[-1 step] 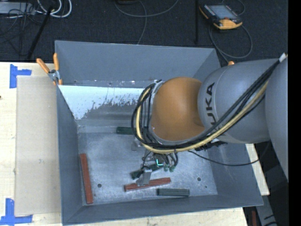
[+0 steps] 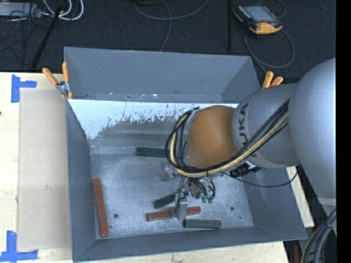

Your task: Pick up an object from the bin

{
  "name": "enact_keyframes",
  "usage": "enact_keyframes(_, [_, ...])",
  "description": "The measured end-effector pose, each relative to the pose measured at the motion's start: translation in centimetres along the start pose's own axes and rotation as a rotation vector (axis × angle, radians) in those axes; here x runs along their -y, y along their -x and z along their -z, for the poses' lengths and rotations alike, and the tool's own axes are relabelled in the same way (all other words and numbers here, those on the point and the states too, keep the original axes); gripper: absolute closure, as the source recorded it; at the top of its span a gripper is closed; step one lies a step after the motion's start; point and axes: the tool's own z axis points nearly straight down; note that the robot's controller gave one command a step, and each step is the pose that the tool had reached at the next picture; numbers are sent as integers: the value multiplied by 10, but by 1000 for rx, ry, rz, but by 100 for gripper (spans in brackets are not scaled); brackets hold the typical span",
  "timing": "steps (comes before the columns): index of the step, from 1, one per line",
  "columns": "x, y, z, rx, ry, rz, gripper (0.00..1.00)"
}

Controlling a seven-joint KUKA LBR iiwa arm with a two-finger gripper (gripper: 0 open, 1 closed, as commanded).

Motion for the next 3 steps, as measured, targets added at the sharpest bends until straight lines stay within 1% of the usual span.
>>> enact_keyframes(1, [-1, 2, 4, 10, 1, 0, 100])
enact_keyframes(2, [26, 7, 104, 16, 0, 13, 100])
enact_keyframes(3, [39, 15, 178, 18, -1, 3, 100])
